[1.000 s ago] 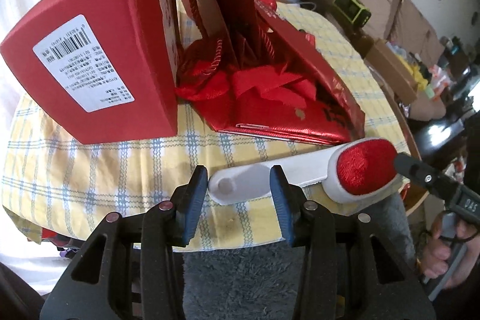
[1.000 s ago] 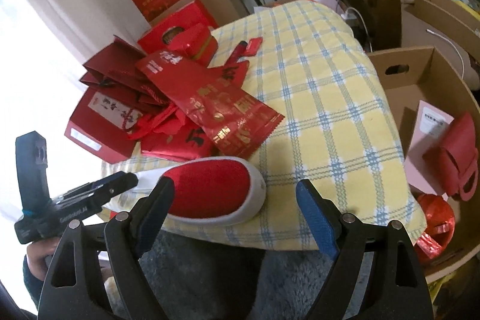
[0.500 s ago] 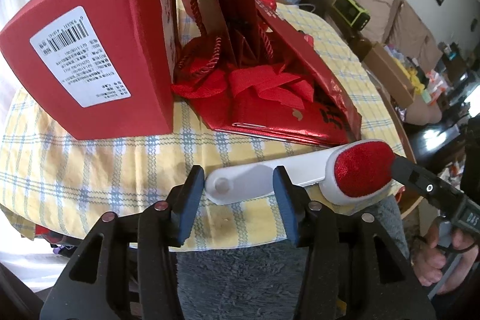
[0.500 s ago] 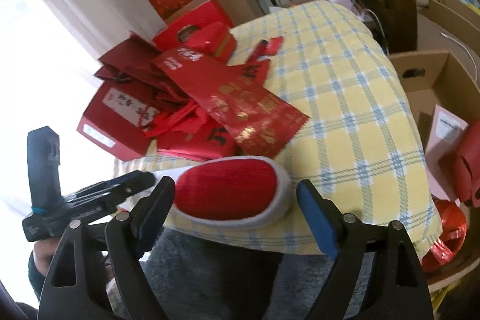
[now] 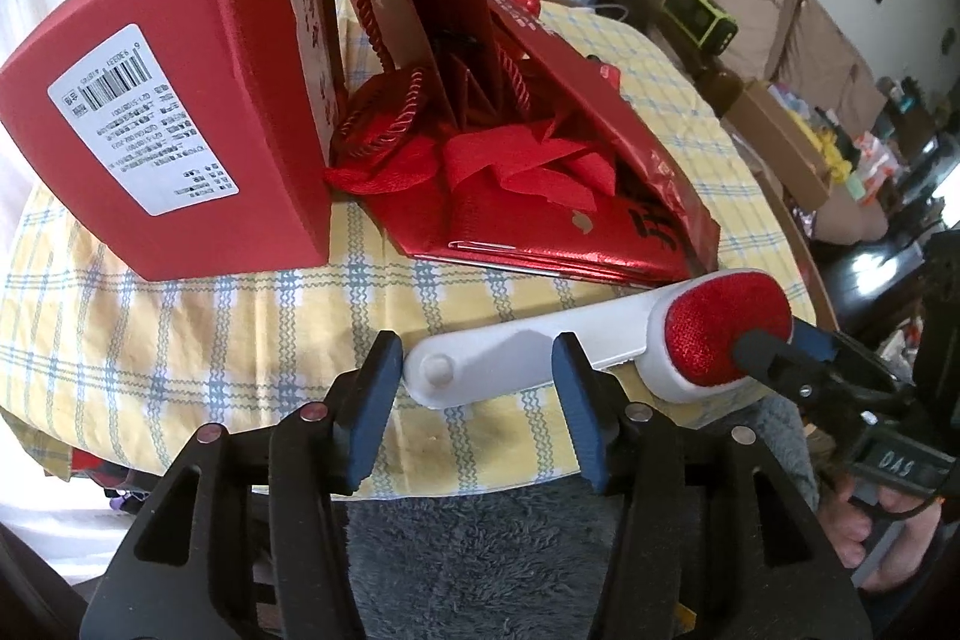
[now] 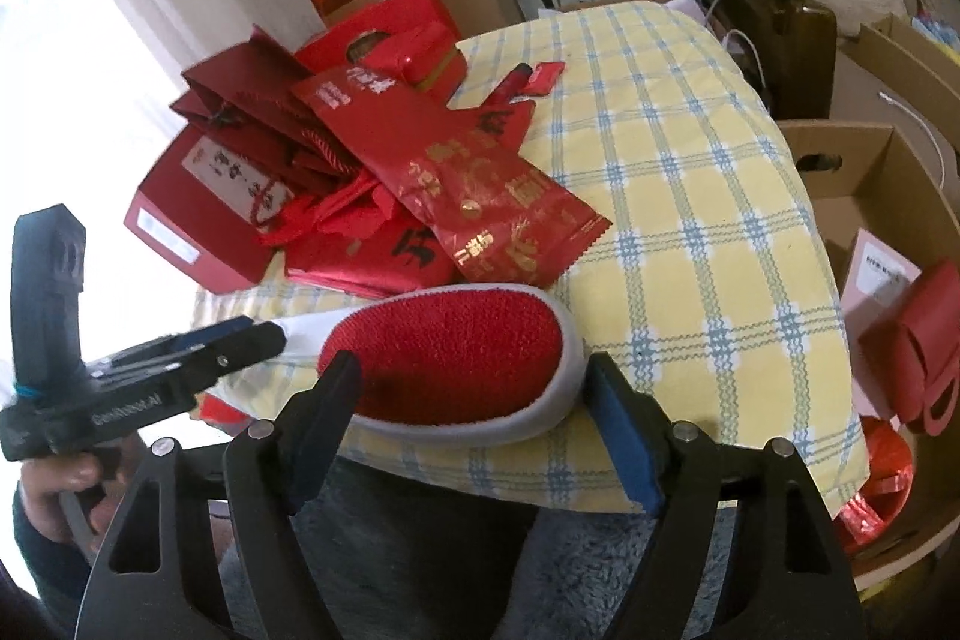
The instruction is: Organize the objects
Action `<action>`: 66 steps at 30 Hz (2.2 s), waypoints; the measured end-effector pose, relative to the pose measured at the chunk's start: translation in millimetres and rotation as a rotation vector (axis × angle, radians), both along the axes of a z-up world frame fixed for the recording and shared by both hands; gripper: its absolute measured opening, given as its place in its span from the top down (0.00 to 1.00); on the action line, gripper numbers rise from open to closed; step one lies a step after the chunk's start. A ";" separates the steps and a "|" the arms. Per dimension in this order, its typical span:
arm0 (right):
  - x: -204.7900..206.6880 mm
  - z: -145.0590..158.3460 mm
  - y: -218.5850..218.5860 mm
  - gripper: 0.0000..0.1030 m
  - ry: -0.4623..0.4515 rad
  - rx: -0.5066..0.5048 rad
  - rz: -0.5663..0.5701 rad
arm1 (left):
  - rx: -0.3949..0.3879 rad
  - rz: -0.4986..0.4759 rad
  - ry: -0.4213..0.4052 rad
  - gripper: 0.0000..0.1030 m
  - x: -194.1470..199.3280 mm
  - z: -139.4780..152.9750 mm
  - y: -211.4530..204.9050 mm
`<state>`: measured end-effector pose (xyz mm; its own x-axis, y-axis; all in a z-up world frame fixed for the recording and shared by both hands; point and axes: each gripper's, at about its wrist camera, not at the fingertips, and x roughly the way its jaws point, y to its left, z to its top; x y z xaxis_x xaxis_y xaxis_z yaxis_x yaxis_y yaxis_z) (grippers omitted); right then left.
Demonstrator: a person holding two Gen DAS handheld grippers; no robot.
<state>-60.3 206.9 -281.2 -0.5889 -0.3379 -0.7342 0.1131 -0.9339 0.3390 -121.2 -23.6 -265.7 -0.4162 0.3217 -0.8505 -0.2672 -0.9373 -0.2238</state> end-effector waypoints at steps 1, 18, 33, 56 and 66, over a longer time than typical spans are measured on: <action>0.0 0.4 -2.9 0.24 0.004 0.023 0.005 | 0.003 0.002 -0.003 0.53 0.1 0.1 0.2; 2.2 5.3 -20.2 0.11 0.070 0.199 -0.002 | 0.017 0.008 -0.009 0.42 -1.3 -0.7 5.8; 5.9 -3.7 -56.3 0.00 0.125 0.383 0.061 | 0.033 0.026 -0.021 0.38 -2.3 -1.6 9.0; 18.5 29.4 15.6 0.16 0.161 -0.237 0.008 | 0.072 0.061 -0.050 0.37 -7.1 -2.5 2.8; 15.7 13.9 32.4 0.54 0.107 -0.168 -0.075 | 0.037 0.038 -0.032 0.37 -2.5 -2.4 10.5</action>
<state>-44.5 239.3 -267.3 -0.6888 -0.4023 -0.6031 0.0889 -0.8725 0.4804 -123.7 -13.0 -268.0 -0.4018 0.3378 -0.8511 -0.2236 -0.9375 -0.2665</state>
